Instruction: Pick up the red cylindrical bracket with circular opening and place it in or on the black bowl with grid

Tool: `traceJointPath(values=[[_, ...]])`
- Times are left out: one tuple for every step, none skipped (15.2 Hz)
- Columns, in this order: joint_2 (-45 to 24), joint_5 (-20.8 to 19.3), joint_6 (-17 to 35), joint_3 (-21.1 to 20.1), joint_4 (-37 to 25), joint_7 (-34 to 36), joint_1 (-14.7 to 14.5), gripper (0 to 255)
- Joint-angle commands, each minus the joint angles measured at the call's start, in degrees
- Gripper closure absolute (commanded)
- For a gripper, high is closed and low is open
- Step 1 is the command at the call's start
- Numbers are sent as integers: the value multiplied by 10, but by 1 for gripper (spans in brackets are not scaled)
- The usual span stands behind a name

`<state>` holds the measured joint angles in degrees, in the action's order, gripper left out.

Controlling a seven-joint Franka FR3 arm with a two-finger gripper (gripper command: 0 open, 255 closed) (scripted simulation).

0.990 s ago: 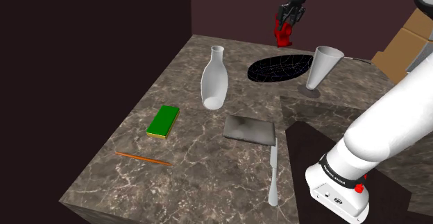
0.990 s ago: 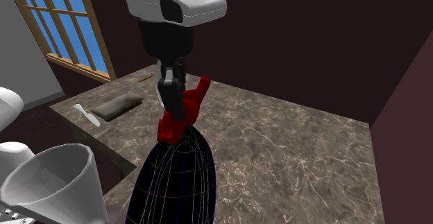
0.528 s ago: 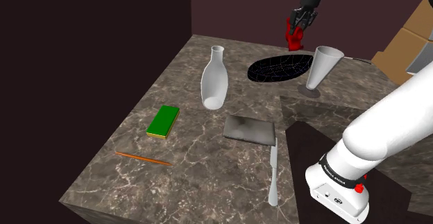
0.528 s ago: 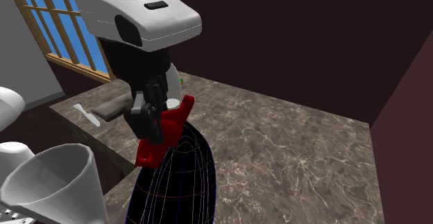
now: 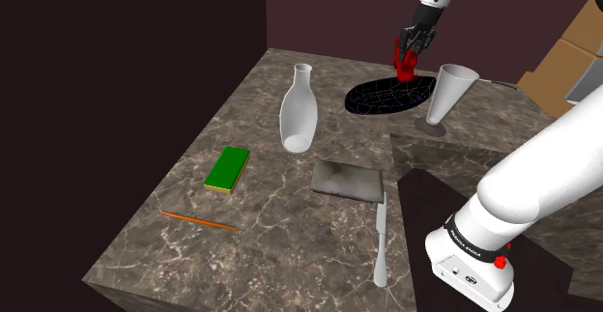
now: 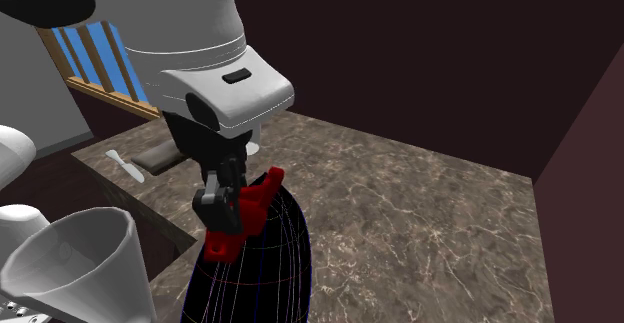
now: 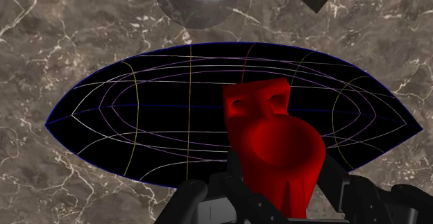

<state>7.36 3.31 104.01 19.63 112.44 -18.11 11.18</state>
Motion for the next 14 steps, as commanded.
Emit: traceJointPath(values=[[0,0,16,0,15,-1,0,255],[-1,1,23,0,22,-2,0,255],[-2,1,31,0,29,-2,0,255],[-2,1,31,0,29,-3,0,255],[-2,1,31,0,29,-3,0,255],[-2,1,31,0,29,-3,0,255],[-2,1,31,0,29,-3,0,255],[-2,1,31,0,29,-3,0,255],[-2,1,31,0,29,-3,0,255],[-2,1,31,0,29,-3,0,255],[-2,1,31,0,29,-3,0,255],[-2,1,31,0,29,-3,0,0],[-2,1,31,0,29,-3,0,0],[-2,1,31,0,29,-3,0,0]])
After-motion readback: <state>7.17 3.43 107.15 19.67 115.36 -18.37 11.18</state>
